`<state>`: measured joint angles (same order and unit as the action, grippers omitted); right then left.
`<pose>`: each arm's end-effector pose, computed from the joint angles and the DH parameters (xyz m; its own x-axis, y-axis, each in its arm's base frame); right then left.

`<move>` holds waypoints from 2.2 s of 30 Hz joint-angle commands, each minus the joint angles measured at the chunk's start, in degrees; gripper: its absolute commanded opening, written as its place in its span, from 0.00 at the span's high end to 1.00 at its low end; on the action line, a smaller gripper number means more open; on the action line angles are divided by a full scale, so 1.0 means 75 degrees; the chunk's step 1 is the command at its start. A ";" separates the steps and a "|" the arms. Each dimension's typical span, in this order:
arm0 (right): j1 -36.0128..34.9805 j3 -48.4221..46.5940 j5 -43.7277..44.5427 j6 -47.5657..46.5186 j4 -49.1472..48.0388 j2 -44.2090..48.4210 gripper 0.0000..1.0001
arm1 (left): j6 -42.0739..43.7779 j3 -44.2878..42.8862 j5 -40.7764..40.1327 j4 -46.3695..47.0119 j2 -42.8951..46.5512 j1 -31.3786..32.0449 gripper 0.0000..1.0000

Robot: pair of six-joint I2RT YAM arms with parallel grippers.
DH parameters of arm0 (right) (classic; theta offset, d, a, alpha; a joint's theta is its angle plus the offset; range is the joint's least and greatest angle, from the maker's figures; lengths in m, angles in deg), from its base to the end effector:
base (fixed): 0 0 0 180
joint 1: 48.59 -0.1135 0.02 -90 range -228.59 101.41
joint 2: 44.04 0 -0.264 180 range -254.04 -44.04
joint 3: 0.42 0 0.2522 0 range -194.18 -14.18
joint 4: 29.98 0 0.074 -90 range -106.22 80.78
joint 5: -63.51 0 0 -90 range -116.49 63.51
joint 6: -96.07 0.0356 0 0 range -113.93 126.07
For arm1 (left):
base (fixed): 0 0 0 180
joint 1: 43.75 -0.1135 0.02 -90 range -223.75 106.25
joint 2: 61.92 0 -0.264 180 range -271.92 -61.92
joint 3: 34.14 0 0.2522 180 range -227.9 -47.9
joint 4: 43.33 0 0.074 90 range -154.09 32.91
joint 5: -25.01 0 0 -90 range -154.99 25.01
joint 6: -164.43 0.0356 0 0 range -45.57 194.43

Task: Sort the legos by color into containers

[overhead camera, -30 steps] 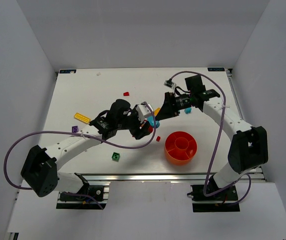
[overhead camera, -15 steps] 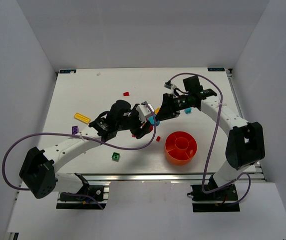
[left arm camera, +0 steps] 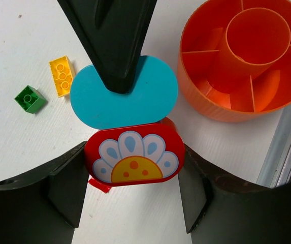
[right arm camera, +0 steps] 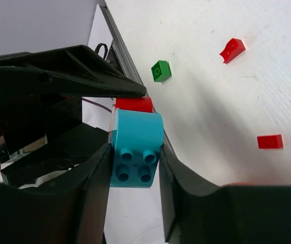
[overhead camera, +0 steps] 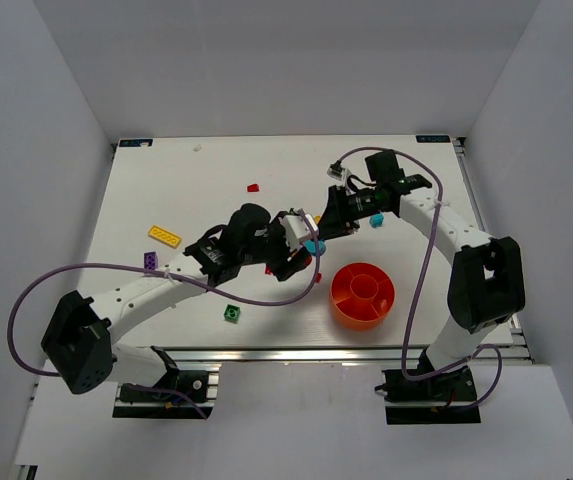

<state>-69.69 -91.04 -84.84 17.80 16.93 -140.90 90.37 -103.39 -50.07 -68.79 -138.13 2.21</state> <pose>0.3229 0.1571 0.2740 -0.8662 -0.2199 -0.4487 -0.4995 0.3579 0.7889 0.2012 -0.2213 0.2812 -0.1261 0.5121 -0.8496 0.9155 0.3898 0.0991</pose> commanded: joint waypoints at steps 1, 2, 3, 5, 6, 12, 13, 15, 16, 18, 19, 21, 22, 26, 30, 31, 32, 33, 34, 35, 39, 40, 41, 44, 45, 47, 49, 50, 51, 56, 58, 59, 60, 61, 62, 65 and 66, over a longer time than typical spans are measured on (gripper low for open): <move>-0.0022 -0.0240 -0.0471 -0.0309 -0.0095 0.0094 0.91 | -0.0063 -0.0313 -0.0020 0.0096 0.0012 0.0107 0.93; 0.0001 -0.0252 -0.0459 -0.0356 -0.0060 0.0106 1.00 | -0.0063 -0.0301 -0.0055 0.0096 0.0035 0.0107 0.93; 0.0036 -0.0264 -0.0435 -0.0438 -0.0025 0.0129 1.00 | -0.0075 -0.0278 -0.0102 0.0096 0.0105 0.0107 0.94; 0.0141 -0.0345 -0.0493 -0.0602 0.0091 0.0200 1.00 | -0.0110 -0.0196 -0.0137 0.0119 0.0222 0.0107 0.94; 0.0188 -0.0404 -0.0494 -0.0707 0.0150 0.0223 1.00 | -0.0145 -0.0091 -0.0161 0.0119 0.0351 0.0107 0.94; 0.1218 -0.0826 -0.0551 -0.1164 0.0396 0.0375 1.00 | -0.0263 0.0447 -0.0149 0.0026 0.0984 -0.0045 0.95; 0.1371 -0.0884 -0.0576 -0.1246 0.0420 0.0387 1.00 | -0.0286 0.0518 -0.0149 -0.0009 0.1078 -0.0045 0.95; 0.1594 -0.1002 -0.0704 -0.1480 0.0607 0.0410 1.00 | -0.0298 0.0600 -0.0173 -0.0033 0.1289 -0.0045 0.94; 0.1723 -0.1048 -0.0716 -0.1528 0.0735 0.0434 1.00 | -0.0321 0.0682 -0.0173 -0.0022 0.1347 -0.0045 0.94; 0.1829 -0.1142 -0.0845 -0.1926 0.0911 0.0469 1.00 | -0.0345 0.0776 -0.0173 0.0002 0.1465 -0.0045 0.94; 0.1992 -0.1154 -0.0892 -0.1996 0.1017 0.0516 1.00 | -0.0356 0.0823 -0.0161 0.0025 0.1500 -0.0045 0.94; 0.2063 -0.1282 -0.0823 -0.2696 0.1344 0.0679 1.00 | -0.0403 0.0917 -0.0126 0.0060 0.1571 -0.0045 0.94; 0.2122 -0.1341 -0.0636 -0.3164 0.1822 0.0808 1.00 | -0.0531 0.0929 -0.0091 0.0119 0.1582 -0.0045 0.94; 0.2204 0.0130 0.0695 -0.4644 0.0777 0.2399 1.00 | -0.0930 0.0964 0.0423 0.0236 0.1536 -0.0116 0.94; 0.2228 0.2674 0.1661 -0.4985 -0.1426 0.4580 1.00 | -0.1165 0.1128 0.0811 0.0540 0.1361 -0.0116 0.94; 0.2239 0.3235 0.1778 -0.4985 -0.1582 0.4791 1.00 | -0.1223 0.1175 0.0858 0.0599 0.1360 -0.0116 0.94; 0.2239 0.3414 0.2000 -0.4962 -0.1676 0.5130 1.00 | -0.1224 0.1233 0.0859 0.0658 0.1360 -0.0116 0.94; 0.2239 0.3694 0.2141 -0.4927 -0.1851 0.5238 1.00 | -0.1247 0.1350 0.0882 0.0774 0.1383 -0.0116 0.94; 0.2239 0.3860 0.2212 -0.4892 -0.1981 0.5390 1.00 | -0.1282 0.1421 0.0905 0.0822 0.1418 -0.0116 0.93; 0.2239 0.3977 0.2352 -0.4880 -0.2075 0.5507 1.00 | -0.1305 0.1491 0.0906 0.0869 0.1442 -0.0116 0.93; 0.2239 0.4470 0.2506 -0.4787 -0.2578 0.5766 1.00 | -0.1376 0.1737 0.0882 0.1033 0.1629 -0.0116 0.93; 0.2263 0.4645 0.2541 -0.4647 -0.2719 0.5731 1.00 | -0.1376 0.1796 0.0882 0.1033 0.1711 -0.0116 0.93; 0.2263 0.4751 0.2588 -0.4541 -0.2871 0.5708 1.00 | -0.1388 0.1831 0.0871 0.1068 0.1758 -0.0116 0.93; 0.2286 0.5218 0.2635 -0.4109 -0.3679 0.5731 1.00 | -0.1399 0.1948 0.0824 0.1104 0.1910 -0.0116 0.92; 0.2263 0.5290 0.2647 -0.4037 -0.3948 0.5719 1.00 | -0.1411 0.1995 0.0800 0.1127 0.1945 -0.0116 0.92; 0.2263 0.5349 0.2542 -0.3931 -0.4033 0.5673 1.00 | -0.1411 0.2089 0.0730 0.1150 0.2062 -0.0046 0.92; 0.2275 0.5326 0.2448 -0.3942 -0.3939 0.5637 1.00 | -0.1411 0.2136 0.0706 0.1185 0.2110 -0.0045 0.92; 0.2263 0.5326 0.2308 -0.3977 -0.3881 0.5602 1.00 | -0.1411 0.2136 0.0706 0.1186 0.2121 -0.0045 0.92; 0.2263 0.5338 0.2272 -0.4059 -0.3764 0.5602 1.00 | -0.1411 0.2136 0.0741 0.1197 0.2133 -0.0045 0.92; 0.2275 0.5373 0.1909 -0.4224 -0.3424 0.5625 1.00 | -0.1411 0.2124 0.0835 0.1244 0.2145 -0.0045 0.92; 0.2263 0.5385 0.1804 -0.4282 -0.3330 0.5637 1.00 | -0.1400 0.2124 0.0859 0.1233 0.2168 -0.0045 0.92; 0.2263 0.5408 0.1791 -0.4317 -0.3283 0.5602 1.00 | -0.1411 0.2124 0.0859 0.1221 0.2180 -0.0045 0.92; 0.2251 0.5397 0.1780 -0.4364 -0.3236 0.5579 1.00 | -0.1400 0.2113 0.0859 0.1221 0.2180 -0.0045 0.92; 0.2263 0.5420 0.1814 -0.4457 -0.3213 0.5544 1.00 | -0.1399 0.2136 0.0859 0.1221 0.2227 -0.0045 0.92; 0.2263 0.5443 0.1850 -0.4481 -0.3236 0.5532 1.00 | -0.1411 0.2136 0.0847 0.1221 0.2227 -0.0045 0.91; 0.2251 0.5525 0.1955 -0.4517 -0.3318 0.5497 1.00 | -0.1411 0.2148 0.0835 0.1209 0.2250 0.0024 0.92; 0.2263 0.5537 0.1955 -0.4540 -0.3306 0.5485 1.00 | -0.1411 0.2148 0.0835 0.1221 0.2262 0.0025 0.91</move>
<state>-53.04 -50.39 -69.54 -14.70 -7.07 -99.50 80.32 -87.69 -44.80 -60.92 -122.98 1.86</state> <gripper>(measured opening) 0.438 0.733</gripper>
